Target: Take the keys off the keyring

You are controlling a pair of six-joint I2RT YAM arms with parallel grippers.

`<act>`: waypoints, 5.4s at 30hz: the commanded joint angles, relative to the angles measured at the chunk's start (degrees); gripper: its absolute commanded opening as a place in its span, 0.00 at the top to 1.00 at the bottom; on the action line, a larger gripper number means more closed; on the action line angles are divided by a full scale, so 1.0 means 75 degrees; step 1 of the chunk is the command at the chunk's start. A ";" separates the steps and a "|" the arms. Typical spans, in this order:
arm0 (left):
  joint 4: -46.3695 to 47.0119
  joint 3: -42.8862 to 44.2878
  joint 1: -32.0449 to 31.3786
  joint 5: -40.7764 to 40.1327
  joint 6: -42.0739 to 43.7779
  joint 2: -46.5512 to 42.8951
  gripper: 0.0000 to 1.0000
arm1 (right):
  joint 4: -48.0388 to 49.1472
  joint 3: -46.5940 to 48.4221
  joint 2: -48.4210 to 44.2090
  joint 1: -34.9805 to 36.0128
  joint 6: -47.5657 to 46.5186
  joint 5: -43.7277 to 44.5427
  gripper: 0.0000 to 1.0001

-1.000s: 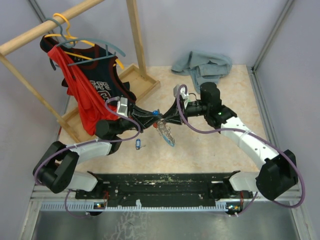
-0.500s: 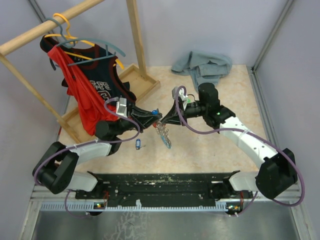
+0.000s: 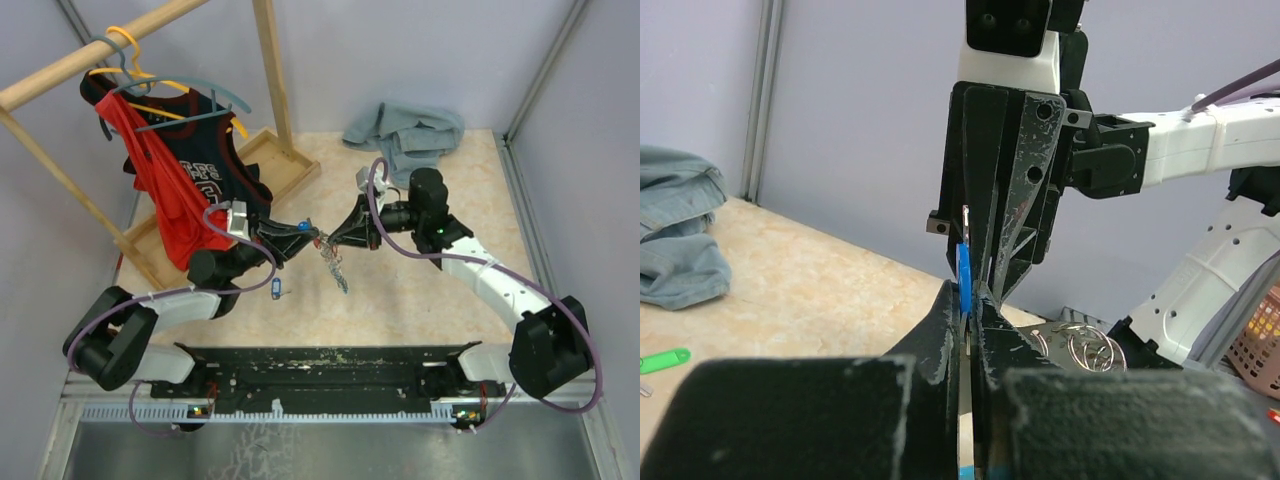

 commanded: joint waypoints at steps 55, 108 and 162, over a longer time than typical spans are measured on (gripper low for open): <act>-0.1965 0.1245 0.0036 0.2892 0.2280 -0.0754 1.00 | -0.4986 0.1697 0.0003 0.0016 -0.4862 -0.0807 0.72; -0.2277 0.0986 -0.0227 0.1290 0.2534 -0.1153 1.00 | -0.3322 0.1384 0.0129 0.0714 -0.2617 0.0545 0.72; 0.0644 -0.0689 -0.0024 0.1433 0.2519 -0.1189 1.00 | -0.3801 0.1501 0.0022 0.0597 -0.3402 -0.1278 1.00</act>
